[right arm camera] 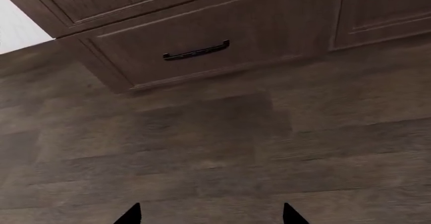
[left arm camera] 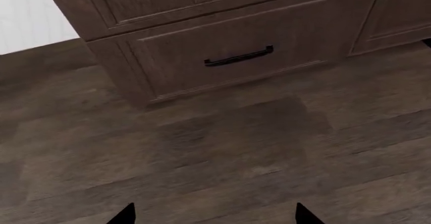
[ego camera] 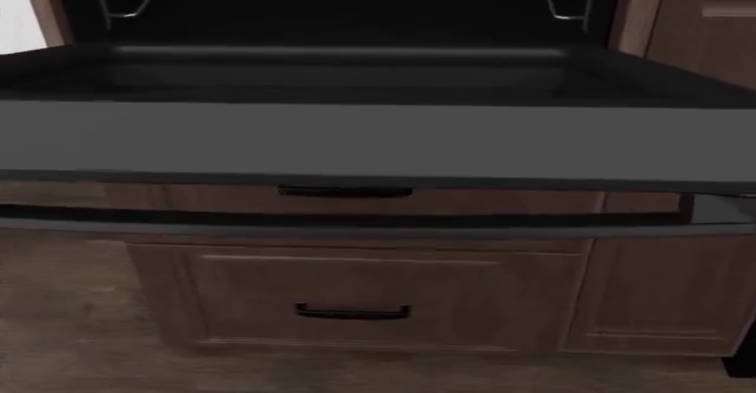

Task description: Close the oven door

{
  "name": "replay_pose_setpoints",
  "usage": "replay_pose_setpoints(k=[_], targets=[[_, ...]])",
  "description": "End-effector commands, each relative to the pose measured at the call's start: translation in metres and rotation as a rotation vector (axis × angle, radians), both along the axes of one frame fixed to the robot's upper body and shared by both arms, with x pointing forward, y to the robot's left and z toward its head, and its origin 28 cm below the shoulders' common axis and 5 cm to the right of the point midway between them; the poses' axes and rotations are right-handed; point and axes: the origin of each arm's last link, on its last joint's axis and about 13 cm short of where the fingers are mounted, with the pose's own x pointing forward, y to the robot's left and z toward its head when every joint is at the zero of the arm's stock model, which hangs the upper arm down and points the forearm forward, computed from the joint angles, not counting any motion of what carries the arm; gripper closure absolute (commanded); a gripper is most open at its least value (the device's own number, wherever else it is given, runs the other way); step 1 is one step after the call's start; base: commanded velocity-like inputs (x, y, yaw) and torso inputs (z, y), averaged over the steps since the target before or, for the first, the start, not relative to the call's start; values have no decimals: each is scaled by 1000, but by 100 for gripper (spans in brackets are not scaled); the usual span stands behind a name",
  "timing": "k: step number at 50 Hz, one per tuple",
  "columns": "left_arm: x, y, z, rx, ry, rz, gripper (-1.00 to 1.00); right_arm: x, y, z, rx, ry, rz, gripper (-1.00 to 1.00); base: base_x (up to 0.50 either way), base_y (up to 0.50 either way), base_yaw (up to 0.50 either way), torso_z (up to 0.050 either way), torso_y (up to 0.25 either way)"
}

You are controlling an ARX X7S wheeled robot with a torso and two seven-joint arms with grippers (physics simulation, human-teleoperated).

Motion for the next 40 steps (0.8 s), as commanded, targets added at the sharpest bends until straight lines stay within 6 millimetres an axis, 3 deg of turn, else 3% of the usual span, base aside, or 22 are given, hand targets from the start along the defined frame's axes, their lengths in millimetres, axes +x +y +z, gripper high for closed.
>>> replay_pose_setpoints(k=[1,16,40], targets=[[0,1,-1,4,-4,1,-100,0,1,1,3,-5,1,-100,207,215,0,0,0],[-1,0,1,9,-12,-5,-100,0,0,0,20,-9,-8,-100,207,212,0,0,0],[-1,0,0,9,-10,-5,-100,1,-1,1,32,-11,-21,-100,207,3,0,0,0]])
